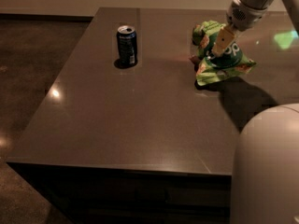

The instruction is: Move green rice chip bag near coke can

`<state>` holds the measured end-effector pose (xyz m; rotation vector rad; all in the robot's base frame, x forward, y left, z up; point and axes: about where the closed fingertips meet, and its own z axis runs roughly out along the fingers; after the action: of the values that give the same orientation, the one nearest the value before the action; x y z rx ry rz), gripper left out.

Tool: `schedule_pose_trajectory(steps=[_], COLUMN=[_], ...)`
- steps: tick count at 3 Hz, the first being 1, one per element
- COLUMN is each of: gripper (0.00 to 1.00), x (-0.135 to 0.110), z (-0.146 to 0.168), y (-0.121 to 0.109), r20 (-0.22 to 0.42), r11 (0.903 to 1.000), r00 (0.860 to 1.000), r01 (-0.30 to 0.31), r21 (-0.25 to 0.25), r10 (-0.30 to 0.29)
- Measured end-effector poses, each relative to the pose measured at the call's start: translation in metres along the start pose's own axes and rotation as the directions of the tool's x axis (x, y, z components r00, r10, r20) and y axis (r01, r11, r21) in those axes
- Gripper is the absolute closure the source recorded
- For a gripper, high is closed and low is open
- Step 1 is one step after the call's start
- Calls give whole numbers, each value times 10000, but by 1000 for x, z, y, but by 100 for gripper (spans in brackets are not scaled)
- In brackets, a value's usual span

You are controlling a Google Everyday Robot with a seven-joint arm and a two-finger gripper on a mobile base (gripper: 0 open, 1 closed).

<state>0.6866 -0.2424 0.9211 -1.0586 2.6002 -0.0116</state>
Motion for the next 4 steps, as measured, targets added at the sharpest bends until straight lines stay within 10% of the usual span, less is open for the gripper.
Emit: schedule_pose_trajectory(steps=[2, 4], gripper=[85, 38], x=[5, 19], z=[7, 10], y=[-13, -24], r20=[-289, -462], r11=[9996, 9980], r00=[9993, 9974], r01=[-217, -533], r21=[188, 327], r10=[222, 548])
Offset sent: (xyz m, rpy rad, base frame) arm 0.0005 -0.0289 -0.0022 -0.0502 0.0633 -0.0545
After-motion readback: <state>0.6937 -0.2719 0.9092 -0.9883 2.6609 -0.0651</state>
